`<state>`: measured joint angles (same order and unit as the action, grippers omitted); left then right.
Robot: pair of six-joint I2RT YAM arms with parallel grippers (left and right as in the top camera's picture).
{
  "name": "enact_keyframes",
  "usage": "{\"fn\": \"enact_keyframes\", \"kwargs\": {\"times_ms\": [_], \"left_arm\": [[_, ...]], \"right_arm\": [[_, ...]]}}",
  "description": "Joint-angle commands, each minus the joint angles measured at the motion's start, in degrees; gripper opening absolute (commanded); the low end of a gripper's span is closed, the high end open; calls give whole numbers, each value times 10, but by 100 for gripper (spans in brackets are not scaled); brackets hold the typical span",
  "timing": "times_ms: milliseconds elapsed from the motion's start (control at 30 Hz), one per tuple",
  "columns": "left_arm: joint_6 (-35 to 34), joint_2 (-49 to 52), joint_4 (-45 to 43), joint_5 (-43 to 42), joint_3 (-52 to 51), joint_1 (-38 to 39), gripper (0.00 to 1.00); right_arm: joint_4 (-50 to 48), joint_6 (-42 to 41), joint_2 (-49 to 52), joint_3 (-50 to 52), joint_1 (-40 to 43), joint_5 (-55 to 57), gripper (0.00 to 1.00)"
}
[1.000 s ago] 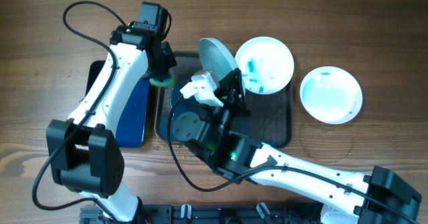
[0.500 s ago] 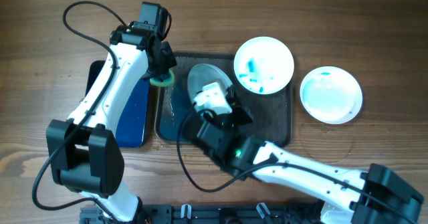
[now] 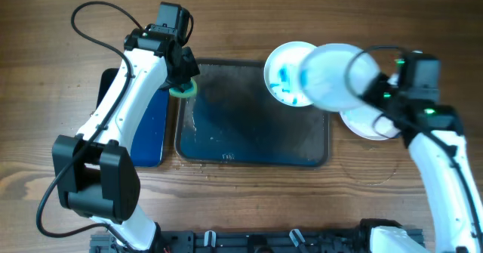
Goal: Clean dirty plates on tray and stack at the side
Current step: 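Lift the lower plate with the right gripper and stack it on the first plate, then grip the remaining upper plate with the right gripper and pull it to center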
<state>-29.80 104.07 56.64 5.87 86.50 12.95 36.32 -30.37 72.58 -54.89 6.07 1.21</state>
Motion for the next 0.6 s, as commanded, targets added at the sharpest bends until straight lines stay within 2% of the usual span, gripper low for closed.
{"fn": "enact_keyframes", "kwargs": {"times_ms": [0, 100, 233, 267, 300, 333, 467, 567], "left_arm": [[9, 1, 0, -5, -4, -2, 4], [9, 1, 0, -5, -4, -2, 4], [9, 1, 0, -5, -4, -2, 4], [9, 1, 0, -5, -4, -2, 4], [9, 1, 0, -5, -4, -2, 4], [9, 1, 0, -5, -4, -2, 4], [9, 1, 0, -5, -4, -2, 4], [9, 1, 0, -5, -4, -2, 4]], "right_arm": [[10, -17, 53, 10, 80, 37, 4], [13, -17, 122, 10, 127, 37, 4], [12, -12, 168, 10, 133, 40, 4], [12, -11, 169, 10, 133, 40, 11], [10, 1, 168, 7, 133, 39, 24], [14, 18, 168, 1, 132, 35, 32], [93, 52, 168, -68, 132, 9, 39], [129, 132, 168, -142, 119, -87, 47]]}}
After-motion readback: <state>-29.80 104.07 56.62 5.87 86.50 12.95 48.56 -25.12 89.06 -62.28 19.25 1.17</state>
